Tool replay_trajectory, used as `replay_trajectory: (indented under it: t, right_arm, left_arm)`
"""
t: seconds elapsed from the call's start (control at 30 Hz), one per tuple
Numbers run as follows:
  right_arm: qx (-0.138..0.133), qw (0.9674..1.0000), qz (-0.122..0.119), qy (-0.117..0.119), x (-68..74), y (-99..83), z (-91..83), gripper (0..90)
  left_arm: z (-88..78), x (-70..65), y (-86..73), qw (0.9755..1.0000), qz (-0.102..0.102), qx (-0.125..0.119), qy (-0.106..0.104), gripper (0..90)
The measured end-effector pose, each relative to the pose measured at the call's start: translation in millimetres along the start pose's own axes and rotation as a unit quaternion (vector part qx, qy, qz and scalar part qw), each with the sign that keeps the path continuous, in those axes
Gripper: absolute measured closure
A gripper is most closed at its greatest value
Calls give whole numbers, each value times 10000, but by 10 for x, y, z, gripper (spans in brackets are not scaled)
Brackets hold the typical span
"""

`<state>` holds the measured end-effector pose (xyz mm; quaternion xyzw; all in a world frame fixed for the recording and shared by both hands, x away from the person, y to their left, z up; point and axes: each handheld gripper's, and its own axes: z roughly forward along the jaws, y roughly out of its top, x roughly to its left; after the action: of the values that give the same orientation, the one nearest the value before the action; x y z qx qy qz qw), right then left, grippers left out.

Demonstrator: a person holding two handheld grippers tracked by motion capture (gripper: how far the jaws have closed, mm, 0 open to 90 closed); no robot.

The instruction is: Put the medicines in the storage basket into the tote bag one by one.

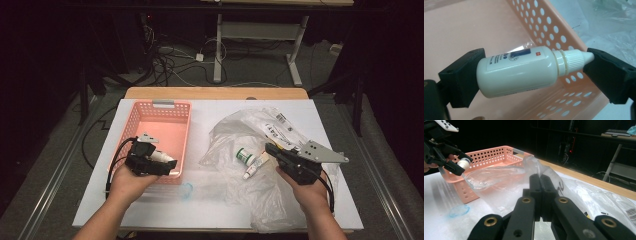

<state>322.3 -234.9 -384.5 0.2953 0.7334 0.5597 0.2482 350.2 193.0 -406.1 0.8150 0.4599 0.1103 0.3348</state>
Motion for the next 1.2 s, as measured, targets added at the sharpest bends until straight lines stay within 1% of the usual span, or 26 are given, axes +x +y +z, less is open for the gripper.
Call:
replay_trajectory:
  t: [0.1, 0.17, 0.23, 0.3, 0.37, 0.43, 0.47, 0.53, 0.57, 0.6, 0.67, 0.7, 0.8, 0.87, 0.9, 1.0, 1.07, 1.1, 1.13, 1.17, 1.2]
  right_arm:
    - [0, 10000, -9, 1, 3, -5, 2, 900]
    - [24, 10000, 10, 0, 4, -10, 4, 900]
    - [39, 10000, 2, 12, 5, -14, 9, 900]
    - [43, 10000, -5, 3, 8, -13, 14, 900]
    - [41, 10000, -5, 9, 10, -10, 17, 900]
    - [29, 10000, 12, 3, 12, -6, 22, 900]
    - [28, 10000, 10, 4, 15, -4, 24, 900]
    - [30, 10000, -3, 12, 15, -2, 30, 900]
    - [33, 10000, 3, 10, 16, -2, 32, 900]
    - [31, 10000, -10, 12, 14, -3, 34, 900]
    - [32, 10000, 12, 8, 8, -4, 31, 900]
    - [30, 10000, 31, 5, 6, -4, 29, 900]
    - [14, 10000, 24, 3, -7, -2, 16, 900]
    - [-19, 10000, 47, -13, -14, 1, 9, 900]
    - [-22, 10000, 46, -14, -16, 2, 7, 900]
    - [-18, 10000, 33, -36, -18, 9, -2, 900]
    - [-33, 10000, 24, -31, -14, 14, -3, 900]
    - [-25, 10000, 25, -37, -12, 16, -7, 900]
    - [-27, 10000, 34, -44, -9, 19, -10, 900]
    - [-24, 10000, 35, -45, -8, 21, -12, 900]
    - [-49, 10000, 21, -51, -12, 24, -12, 900]
  left_arm:
    - [19, -15, -44, 9999, 37, -123, 7, 59]
    - [24, -25, -72, 9998, 6, -210, -34, 59]
    - [7, -54, -91, 9994, 45, -321, -79, 59]
    - [-17, -107, -94, 9989, 87, -435, -145, 59]
    - [-43, -160, -83, 9982, 150, -511, -276, 59]
    - [-74, -244, -69, 9973, 227, -608, -354, 59]
    - [-93, -304, -57, 9966, 315, -638, -406, 59]
    - [-119, -398, -39, 9956, 449, -695, -440, 59]
    - [-133, -447, -28, 9948, 514, -736, -479, 59]
    - [-145, -503, -12, 9936, 576, -778, -589, 59]
    - [-146, -592, 19, 9919, 638, -790, -768, 59]
    - [-147, -630, 29, 9913, 665, -787, -817, 59]
    - [-152, -824, 66, 9880, 903, -824, -939, 59]
    - [-137, -919, 82, 9861, 989, -814, -1058, 59]
    - [-113, -983, 93, 9848, 1046, -801, -1129, 59]
    - [-34, -1090, 118, 9834, 1133, -745, -1208, 59]
    - [36, -1163, 134, 9821, 1178, -684, -1298, 59]
    - [74, -1210, 145, 9810, 1220, -652, -1363, 59]
    - [98, -1246, 149, 9803, 1216, -661, -1412, 59]
    - [125, -1298, 156, 9789, 1262, -652, -1468, 59]
    - [160, -1365, 164, 9775, 1351, -616, -1501, 59]
